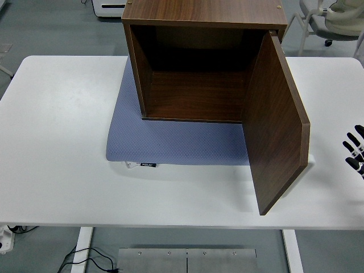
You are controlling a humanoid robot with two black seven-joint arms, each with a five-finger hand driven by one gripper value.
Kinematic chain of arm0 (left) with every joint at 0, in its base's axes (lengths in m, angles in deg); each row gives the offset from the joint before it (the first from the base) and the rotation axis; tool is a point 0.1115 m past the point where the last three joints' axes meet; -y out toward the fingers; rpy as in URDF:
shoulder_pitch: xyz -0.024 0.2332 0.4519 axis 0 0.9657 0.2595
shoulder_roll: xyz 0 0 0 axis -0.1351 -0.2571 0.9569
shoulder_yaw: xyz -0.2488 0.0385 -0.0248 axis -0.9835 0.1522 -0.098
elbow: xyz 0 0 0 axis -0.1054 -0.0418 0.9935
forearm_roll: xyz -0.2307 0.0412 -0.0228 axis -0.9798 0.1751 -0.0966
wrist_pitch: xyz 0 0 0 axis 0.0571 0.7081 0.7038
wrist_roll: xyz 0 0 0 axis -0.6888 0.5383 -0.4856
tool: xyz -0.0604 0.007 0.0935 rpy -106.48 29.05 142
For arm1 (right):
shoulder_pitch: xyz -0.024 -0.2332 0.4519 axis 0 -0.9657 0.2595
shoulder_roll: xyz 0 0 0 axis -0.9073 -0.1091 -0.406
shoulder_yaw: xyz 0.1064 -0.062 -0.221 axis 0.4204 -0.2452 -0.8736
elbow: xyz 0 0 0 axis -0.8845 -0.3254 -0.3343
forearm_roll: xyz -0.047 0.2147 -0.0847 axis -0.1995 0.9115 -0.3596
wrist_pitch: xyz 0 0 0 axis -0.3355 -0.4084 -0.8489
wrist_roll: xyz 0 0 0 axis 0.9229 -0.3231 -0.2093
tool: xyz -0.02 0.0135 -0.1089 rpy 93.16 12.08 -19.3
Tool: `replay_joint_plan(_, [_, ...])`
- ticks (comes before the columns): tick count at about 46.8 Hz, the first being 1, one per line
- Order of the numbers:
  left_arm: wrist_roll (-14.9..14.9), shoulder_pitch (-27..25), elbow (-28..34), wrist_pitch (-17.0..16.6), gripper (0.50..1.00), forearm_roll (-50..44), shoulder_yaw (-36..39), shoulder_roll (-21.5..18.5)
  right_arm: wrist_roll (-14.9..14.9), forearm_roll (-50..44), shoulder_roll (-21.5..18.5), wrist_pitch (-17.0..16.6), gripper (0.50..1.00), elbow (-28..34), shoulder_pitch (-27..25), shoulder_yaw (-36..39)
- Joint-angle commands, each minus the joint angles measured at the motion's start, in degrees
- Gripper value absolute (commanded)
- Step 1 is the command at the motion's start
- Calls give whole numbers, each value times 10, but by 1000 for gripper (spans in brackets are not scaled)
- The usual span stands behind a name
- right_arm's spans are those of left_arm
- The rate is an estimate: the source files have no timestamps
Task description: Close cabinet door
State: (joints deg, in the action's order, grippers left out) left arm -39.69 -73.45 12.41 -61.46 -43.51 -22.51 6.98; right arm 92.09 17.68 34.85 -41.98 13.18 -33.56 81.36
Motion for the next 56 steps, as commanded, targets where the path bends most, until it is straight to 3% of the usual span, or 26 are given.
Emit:
replay_joint_plan(1, [0,0,0,0,1000,0,0,0,0,0,0,0,1000,1,0,0])
replay_joint_plan(56, [0,0,0,0,1000,0,0,0,0,-4,14,-9,1000,-2,9,-4])
